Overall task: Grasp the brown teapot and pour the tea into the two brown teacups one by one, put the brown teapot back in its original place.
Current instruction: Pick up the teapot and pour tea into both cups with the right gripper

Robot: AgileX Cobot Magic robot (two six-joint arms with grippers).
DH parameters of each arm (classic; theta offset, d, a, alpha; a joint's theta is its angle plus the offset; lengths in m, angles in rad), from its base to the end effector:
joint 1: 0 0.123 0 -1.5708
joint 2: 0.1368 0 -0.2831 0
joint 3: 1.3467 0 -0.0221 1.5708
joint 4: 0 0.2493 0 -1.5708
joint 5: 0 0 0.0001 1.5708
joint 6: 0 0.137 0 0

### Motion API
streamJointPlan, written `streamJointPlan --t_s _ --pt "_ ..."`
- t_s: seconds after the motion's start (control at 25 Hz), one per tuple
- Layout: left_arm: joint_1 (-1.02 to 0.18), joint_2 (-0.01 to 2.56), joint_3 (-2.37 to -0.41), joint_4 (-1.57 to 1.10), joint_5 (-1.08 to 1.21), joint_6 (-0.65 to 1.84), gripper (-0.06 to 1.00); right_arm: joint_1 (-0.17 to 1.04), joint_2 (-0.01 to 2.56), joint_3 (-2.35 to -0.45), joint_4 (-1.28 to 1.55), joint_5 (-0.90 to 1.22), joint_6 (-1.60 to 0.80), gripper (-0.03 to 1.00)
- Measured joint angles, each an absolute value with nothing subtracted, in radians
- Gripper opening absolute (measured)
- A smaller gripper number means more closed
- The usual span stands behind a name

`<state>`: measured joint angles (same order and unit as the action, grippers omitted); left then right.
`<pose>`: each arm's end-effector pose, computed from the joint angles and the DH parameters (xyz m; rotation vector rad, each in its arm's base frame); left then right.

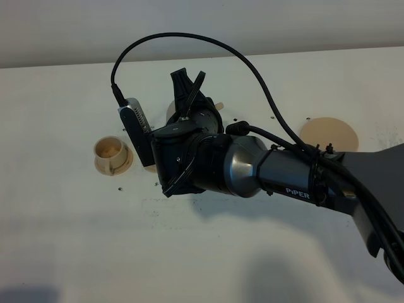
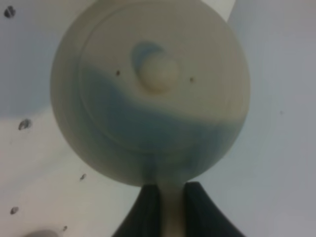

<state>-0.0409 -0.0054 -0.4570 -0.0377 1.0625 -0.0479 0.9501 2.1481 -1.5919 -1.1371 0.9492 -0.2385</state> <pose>0.0394 -0.0061 0.2419 -0.0064 2.0845 -0.0996 0.3543 0.3217 0.1662 -1.9404 1.4925 -1.1312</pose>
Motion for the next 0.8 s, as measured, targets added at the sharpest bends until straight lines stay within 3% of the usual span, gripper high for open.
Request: streamJointPlan --t_s 0.8 --pt "-0.041 -0.005 -0.457 -0.038 1.063 -0.048 0.33 0.96 2.148 -1.592 -1.148 0.952 -0.262 0.1"
